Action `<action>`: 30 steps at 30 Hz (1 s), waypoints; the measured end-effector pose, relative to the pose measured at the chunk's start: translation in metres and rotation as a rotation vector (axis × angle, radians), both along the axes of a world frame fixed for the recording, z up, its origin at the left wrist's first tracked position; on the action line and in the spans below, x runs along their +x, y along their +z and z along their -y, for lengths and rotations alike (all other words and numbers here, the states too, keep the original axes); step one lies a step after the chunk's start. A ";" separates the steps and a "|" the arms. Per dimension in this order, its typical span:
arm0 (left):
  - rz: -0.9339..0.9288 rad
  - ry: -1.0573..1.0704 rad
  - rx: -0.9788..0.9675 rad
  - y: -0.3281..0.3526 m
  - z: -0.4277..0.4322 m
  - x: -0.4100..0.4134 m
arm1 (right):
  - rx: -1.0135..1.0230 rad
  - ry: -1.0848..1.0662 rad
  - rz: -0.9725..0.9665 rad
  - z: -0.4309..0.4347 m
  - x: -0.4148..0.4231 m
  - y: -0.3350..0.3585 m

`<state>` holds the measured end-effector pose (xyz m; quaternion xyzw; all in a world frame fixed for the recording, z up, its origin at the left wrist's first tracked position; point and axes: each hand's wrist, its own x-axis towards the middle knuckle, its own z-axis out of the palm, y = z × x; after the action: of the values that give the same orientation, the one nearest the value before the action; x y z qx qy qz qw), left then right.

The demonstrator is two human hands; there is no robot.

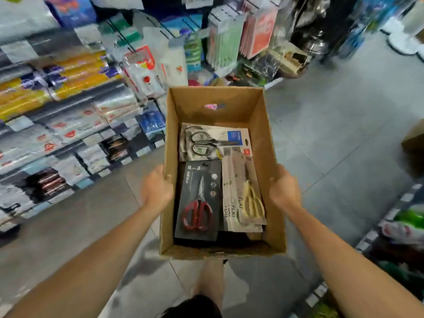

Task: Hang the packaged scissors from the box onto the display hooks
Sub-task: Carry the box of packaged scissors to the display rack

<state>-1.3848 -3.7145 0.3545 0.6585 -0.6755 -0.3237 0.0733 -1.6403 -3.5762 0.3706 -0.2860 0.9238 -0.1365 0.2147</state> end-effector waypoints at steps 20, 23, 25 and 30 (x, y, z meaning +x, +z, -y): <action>0.070 0.425 0.319 -0.323 0.093 -0.185 | 0.165 0.518 0.200 0.225 -0.223 -0.317; 0.095 0.484 0.325 -0.375 0.089 -0.202 | 0.121 0.568 0.268 0.237 -0.240 -0.359; 0.099 0.494 0.329 -0.406 0.084 -0.210 | 0.131 0.562 0.276 0.241 -0.249 -0.387; 0.086 0.532 0.328 -0.462 0.077 -0.221 | 0.175 0.535 0.213 0.238 -0.264 -0.458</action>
<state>-1.6059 -3.7917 -0.1071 0.8283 -0.4206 -0.3697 0.0195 -1.9046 -3.8141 -0.0877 -0.4836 0.7962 -0.0242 0.3628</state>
